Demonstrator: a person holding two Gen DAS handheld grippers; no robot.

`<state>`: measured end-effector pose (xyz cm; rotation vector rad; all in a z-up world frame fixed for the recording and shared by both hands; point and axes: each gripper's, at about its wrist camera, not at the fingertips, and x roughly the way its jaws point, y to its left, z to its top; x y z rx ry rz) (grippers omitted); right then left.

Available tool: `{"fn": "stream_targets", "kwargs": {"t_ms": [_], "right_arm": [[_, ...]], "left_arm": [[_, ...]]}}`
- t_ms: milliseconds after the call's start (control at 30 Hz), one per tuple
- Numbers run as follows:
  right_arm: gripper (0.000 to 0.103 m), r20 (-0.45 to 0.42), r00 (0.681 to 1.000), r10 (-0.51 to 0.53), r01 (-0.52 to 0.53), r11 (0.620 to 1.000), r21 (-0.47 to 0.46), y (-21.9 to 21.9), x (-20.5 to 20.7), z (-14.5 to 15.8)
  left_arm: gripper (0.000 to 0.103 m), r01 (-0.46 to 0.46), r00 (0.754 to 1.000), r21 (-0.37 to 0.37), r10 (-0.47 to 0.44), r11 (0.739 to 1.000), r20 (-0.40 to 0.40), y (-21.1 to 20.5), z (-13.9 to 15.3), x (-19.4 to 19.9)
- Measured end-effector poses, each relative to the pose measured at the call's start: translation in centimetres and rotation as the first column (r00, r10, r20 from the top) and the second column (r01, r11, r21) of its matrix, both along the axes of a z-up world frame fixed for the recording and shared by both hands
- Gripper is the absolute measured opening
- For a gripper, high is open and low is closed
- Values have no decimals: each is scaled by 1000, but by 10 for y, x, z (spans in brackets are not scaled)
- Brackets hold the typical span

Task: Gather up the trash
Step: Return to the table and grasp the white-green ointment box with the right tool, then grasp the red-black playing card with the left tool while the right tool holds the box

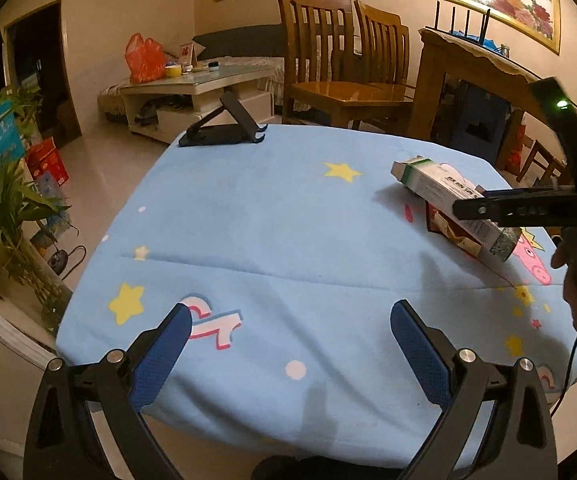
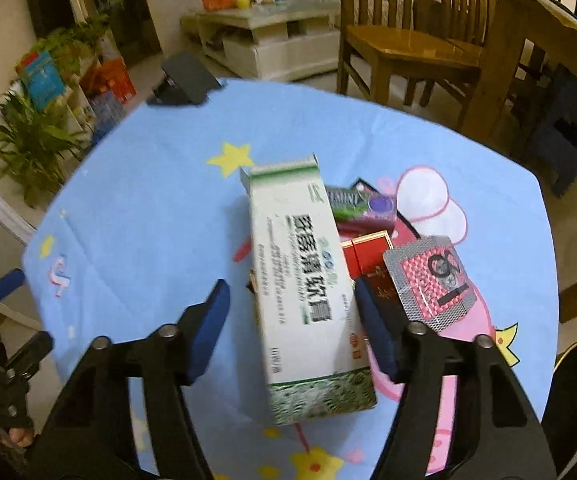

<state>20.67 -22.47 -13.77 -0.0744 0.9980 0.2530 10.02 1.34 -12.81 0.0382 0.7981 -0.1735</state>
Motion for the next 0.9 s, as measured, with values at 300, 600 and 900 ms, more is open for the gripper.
{"fn": "stream_targets", "kwargs": {"t_ms": [300, 600, 900], "right_arm": [[45, 130, 991, 15, -53, 954, 294, -48, -73, 38], [45, 134, 961, -241, 126, 818, 562, -213, -158, 29], [45, 130, 912, -389, 219, 730, 648, -296, -188, 18]], "left_arm": [[96, 57, 998, -5, -57, 998, -1, -21, -2, -5], [96, 202, 979, -5, -202, 979, -27, -79, -1, 4], [96, 350, 936, -40, -351, 936, -37, -178, 20, 36]]}}
